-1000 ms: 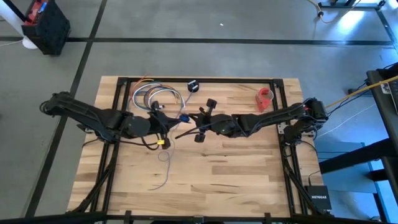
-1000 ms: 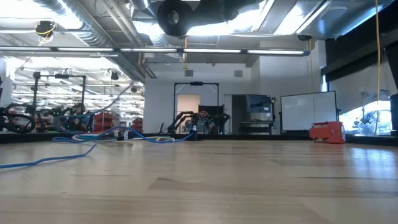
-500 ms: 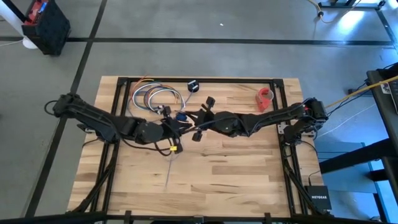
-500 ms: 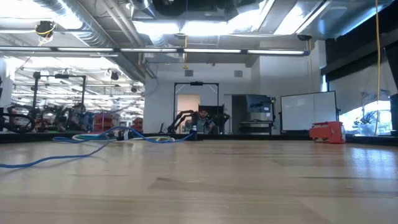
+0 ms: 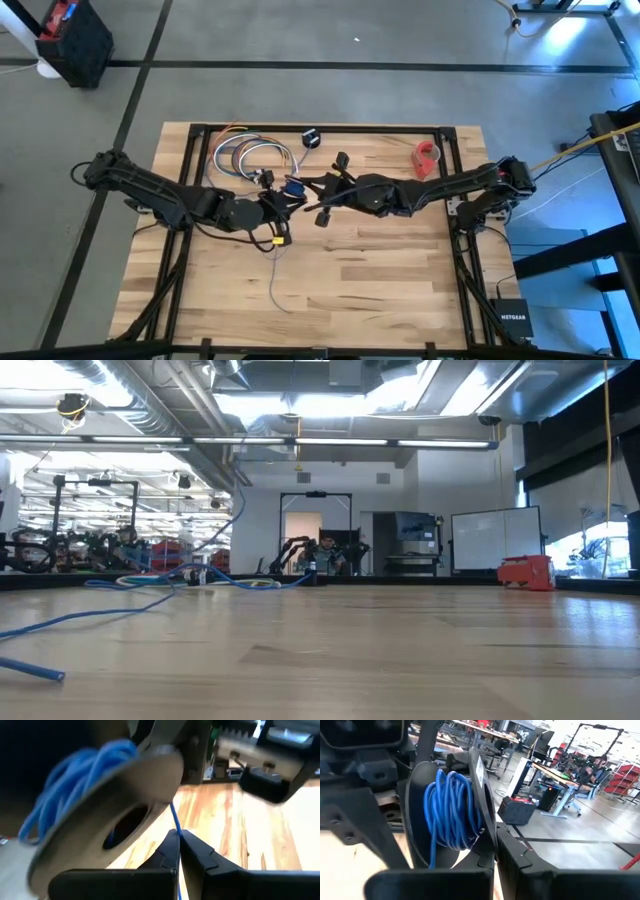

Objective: Coil cords
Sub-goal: Coil the blue wire onto the spool

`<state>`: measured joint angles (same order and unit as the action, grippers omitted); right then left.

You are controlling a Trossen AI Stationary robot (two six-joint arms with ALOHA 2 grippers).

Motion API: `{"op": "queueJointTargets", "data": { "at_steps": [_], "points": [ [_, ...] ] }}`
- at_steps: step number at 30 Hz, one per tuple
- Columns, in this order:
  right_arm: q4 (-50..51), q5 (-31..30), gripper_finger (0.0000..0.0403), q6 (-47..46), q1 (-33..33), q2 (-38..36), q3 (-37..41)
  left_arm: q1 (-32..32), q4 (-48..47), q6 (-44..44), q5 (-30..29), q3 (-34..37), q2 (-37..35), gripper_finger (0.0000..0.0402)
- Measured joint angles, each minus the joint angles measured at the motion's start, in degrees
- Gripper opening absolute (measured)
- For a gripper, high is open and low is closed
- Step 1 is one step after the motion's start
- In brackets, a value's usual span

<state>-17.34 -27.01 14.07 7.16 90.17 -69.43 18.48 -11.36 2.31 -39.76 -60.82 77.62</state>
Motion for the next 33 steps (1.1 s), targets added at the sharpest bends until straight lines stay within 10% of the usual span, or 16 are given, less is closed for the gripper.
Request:
{"op": "queueJointTargets", "data": {
  "at_steps": [33],
  "points": [
    [7.8,-3.4,0.0007,-1.8,1.8,-4.8,-0.5,-0.3,-0.5,-4.1,-1.0,0.6,-0.2,0.0019]
  ]
}}
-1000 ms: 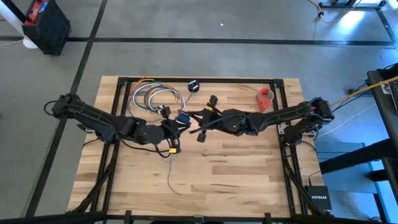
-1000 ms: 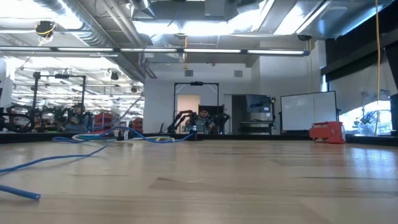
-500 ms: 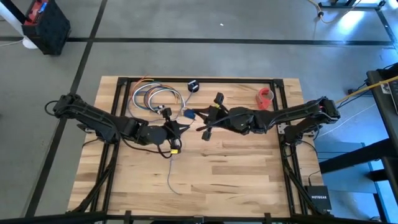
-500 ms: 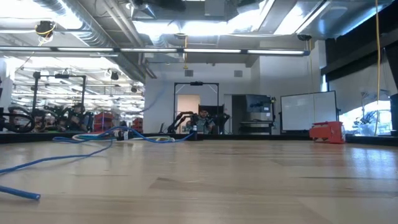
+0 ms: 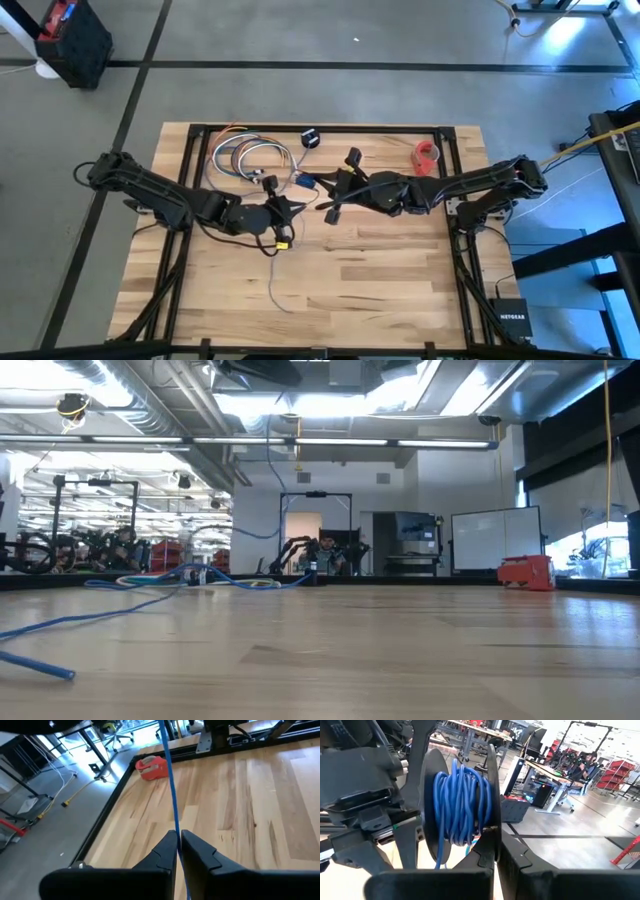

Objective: Coil cords
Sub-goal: Coil the blue wire onto the spool

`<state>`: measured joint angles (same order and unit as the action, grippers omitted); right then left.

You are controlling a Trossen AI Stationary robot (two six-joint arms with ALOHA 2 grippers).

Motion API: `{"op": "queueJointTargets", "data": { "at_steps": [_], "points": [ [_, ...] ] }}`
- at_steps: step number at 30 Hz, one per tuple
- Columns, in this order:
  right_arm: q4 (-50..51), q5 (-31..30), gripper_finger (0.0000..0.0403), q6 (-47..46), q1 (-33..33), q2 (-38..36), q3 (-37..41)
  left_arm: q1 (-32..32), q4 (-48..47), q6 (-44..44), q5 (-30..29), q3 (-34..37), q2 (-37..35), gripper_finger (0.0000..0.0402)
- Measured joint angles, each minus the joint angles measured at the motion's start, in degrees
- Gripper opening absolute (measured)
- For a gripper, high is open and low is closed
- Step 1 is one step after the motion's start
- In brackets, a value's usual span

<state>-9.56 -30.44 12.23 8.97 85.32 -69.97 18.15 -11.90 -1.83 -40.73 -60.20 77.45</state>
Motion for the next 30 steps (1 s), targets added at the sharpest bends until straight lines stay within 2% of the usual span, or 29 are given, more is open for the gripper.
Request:
{"op": "queueJointTargets", "data": {
  "at_steps": [30],
  "points": [
    [0.3,0.5,0.0007,0.2,0.0,0.2,0.2,0.0,0.0,0.2,-0.2,-0.2,-0.1,0.0019]
  ]
}}
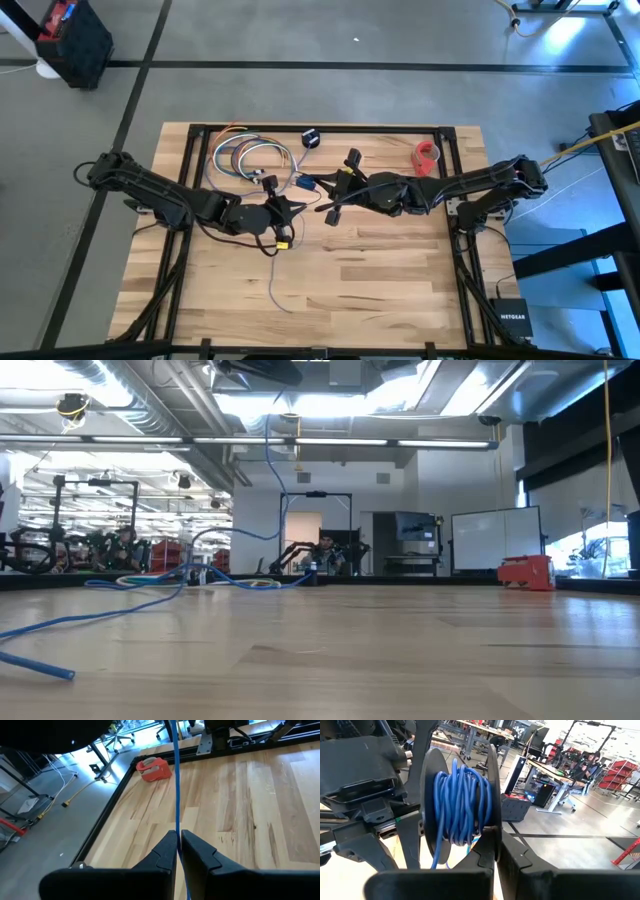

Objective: Coil cords
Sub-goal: Coil the blue wire onto the spool

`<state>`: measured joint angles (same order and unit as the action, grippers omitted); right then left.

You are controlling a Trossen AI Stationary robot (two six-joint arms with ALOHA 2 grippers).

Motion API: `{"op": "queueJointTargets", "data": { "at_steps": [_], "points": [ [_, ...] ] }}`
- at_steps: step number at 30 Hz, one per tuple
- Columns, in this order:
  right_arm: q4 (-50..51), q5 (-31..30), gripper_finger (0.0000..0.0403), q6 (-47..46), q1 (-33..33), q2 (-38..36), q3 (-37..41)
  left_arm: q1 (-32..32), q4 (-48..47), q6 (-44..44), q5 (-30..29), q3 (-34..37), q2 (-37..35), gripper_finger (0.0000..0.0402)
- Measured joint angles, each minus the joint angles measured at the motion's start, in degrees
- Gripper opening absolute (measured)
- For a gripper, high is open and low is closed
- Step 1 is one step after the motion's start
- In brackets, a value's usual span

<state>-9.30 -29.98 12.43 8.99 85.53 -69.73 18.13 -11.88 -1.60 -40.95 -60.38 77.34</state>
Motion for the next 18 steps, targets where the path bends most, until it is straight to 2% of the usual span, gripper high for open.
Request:
{"op": "queueJointTargets", "data": {
  "at_steps": [11,18],
  "points": [
    [0.0,0.0,0.0007,0.3,0.0,0.0,0.0,-0.6,2.6,0.9,0.0,-0.1,-0.1,0.0019],
    [0.0,0.0,0.0007,0.3,0.0,0.0,0.0,-0.7,0.2,1.1,0.7,-0.1,-0.1,0.0022]
  ]
}}
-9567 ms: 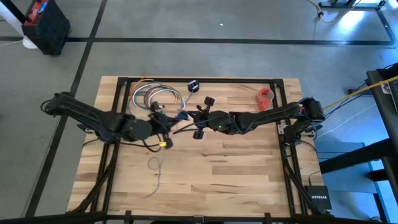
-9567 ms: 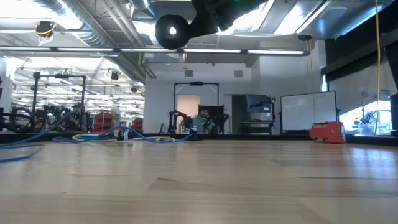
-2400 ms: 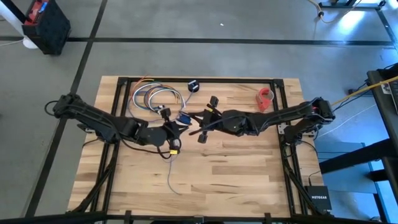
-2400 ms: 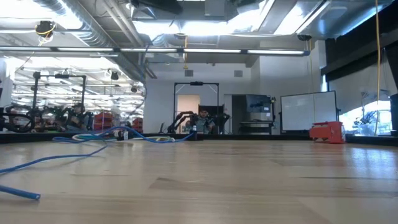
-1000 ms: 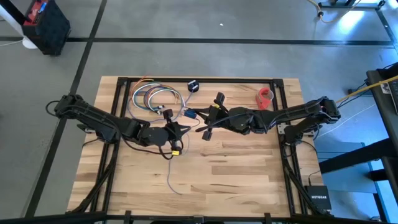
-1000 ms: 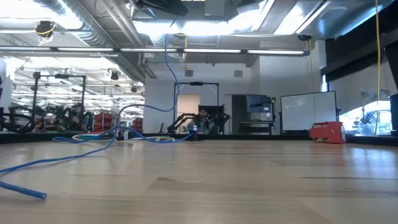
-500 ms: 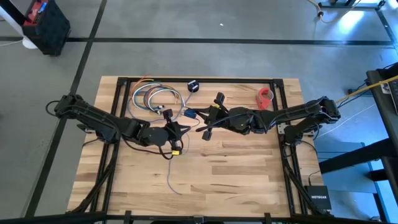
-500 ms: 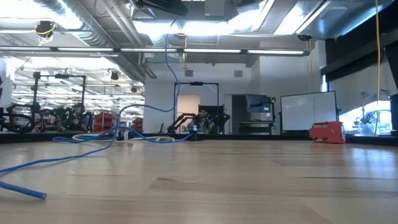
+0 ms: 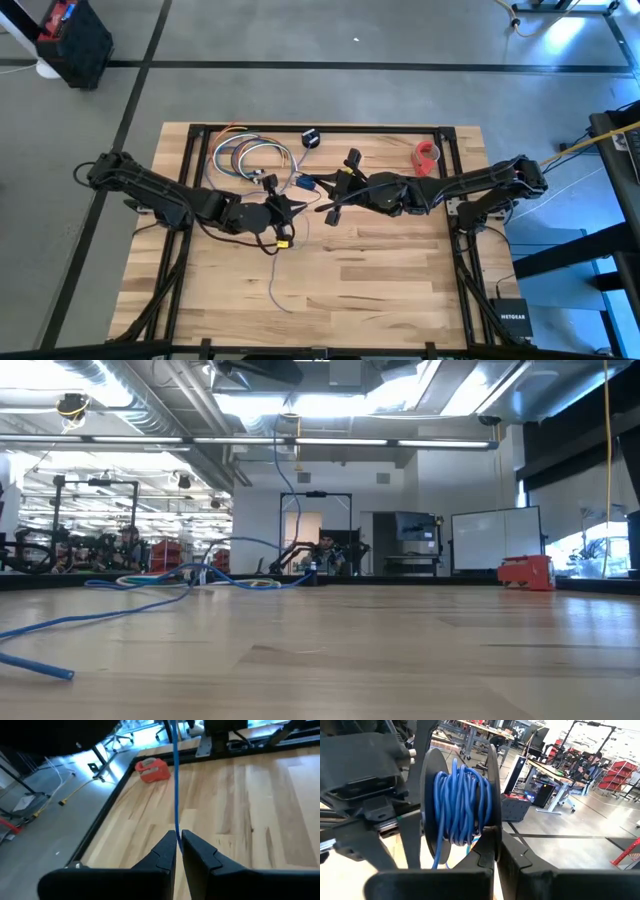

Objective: Coil cords
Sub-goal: Coil the blue wire onto the spool

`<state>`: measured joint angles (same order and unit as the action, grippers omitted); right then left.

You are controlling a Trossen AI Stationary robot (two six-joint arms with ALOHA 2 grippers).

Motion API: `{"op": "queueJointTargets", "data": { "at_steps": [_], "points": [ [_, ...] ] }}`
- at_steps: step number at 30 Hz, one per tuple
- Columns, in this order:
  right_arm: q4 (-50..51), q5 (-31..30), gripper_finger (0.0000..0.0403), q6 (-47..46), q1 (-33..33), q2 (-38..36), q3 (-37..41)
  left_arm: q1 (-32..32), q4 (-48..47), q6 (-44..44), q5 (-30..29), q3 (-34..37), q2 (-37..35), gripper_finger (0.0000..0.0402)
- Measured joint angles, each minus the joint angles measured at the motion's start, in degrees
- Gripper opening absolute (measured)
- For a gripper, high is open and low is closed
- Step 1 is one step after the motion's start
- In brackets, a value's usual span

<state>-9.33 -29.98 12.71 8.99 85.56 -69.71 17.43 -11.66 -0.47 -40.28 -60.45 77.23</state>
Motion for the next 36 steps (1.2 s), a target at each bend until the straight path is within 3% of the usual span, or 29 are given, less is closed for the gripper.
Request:
{"op": "queueJointTargets", "data": {
  "at_steps": [13,16,22,29,36],
  "points": [
    [0.7,-1.0,0.0007,1.2,0.0,-2.1,0.1,1.7,-10.1,4.4,0.2,-4.5,-1.9,0.0172],
    [1.9,-2.4,0.0007,1.2,0.0,-3.8,0.1,3.8,-10.2,7.1,-0.4,-2.8,-4.1,0.0177],
    [4.5,-1.6,0.0007,0.9,-1.0,-4.4,0.3,8.5,-6.2,11.1,-8.3,6.2,-8.5,0.0178],
    [-10.0,8.6,0.0007,-1.9,-6.6,-4.6,9.6,9.5,2.3,13.5,-8.5,14.3,-9.9,0.0178],
    [-18.5,11.1,0.0007,-0.5,-7.0,-4.1,13.8,6.6,2.6,19.5,-7.7,16.8,-9.2,0.0178]
  ]
}}
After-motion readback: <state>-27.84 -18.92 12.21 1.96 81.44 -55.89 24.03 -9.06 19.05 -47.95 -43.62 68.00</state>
